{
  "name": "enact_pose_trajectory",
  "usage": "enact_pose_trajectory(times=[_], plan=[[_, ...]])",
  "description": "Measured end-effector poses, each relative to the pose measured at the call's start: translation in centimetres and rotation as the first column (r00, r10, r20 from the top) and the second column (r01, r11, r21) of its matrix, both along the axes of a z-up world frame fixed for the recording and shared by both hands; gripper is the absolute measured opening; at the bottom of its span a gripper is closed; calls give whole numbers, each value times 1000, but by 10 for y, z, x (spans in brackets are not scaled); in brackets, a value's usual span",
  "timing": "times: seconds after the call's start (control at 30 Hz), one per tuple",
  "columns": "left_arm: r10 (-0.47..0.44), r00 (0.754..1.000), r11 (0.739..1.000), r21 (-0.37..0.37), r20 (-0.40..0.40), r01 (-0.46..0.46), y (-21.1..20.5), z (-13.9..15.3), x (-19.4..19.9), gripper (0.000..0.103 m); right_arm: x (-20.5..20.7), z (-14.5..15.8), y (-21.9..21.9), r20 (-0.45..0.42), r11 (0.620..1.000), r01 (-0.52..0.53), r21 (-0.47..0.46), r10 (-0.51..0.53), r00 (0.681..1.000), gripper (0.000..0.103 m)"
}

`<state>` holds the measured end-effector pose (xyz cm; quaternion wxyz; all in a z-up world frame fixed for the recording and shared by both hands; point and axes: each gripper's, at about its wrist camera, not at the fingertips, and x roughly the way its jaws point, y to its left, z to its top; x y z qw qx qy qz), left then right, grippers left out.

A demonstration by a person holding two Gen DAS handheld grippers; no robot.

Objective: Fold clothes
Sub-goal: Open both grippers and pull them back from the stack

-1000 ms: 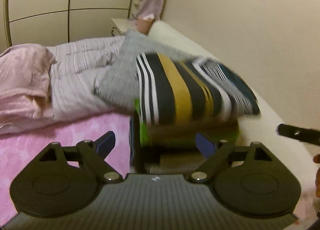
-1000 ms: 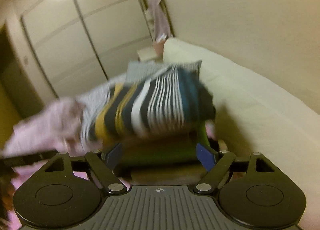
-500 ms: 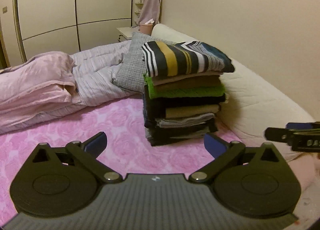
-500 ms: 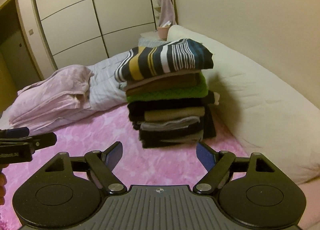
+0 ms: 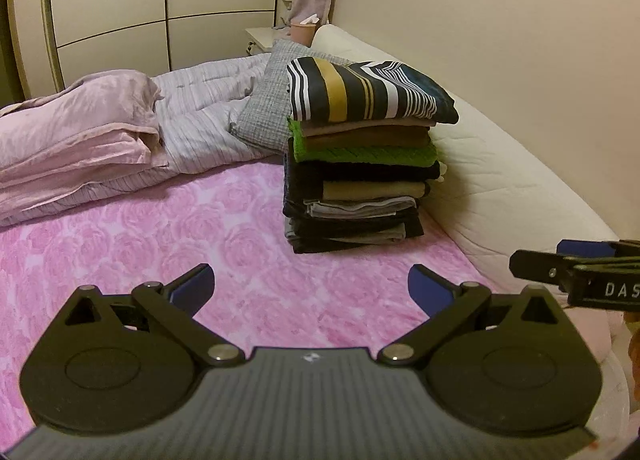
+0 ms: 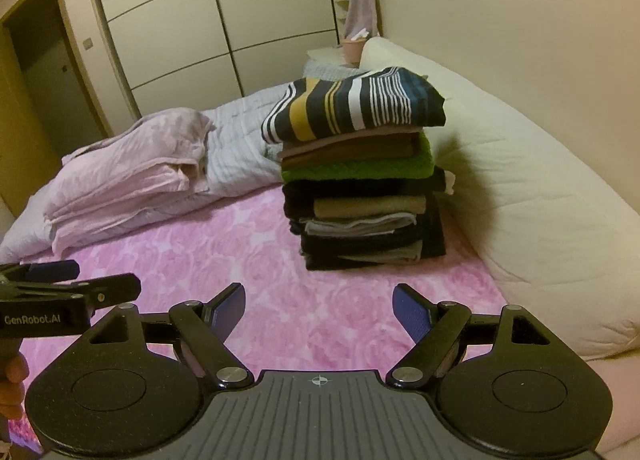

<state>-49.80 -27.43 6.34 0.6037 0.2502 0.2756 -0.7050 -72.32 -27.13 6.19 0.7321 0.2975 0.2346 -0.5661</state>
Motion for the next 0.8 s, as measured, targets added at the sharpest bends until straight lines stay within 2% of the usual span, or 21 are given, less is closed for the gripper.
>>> enact_pose_trajectory(times=[0.8], plan=[[-20,1000,1000,-5,21,21,2,-2,-18,102,-12,-2,4,1,1000,3,16,-3,1000,78]])
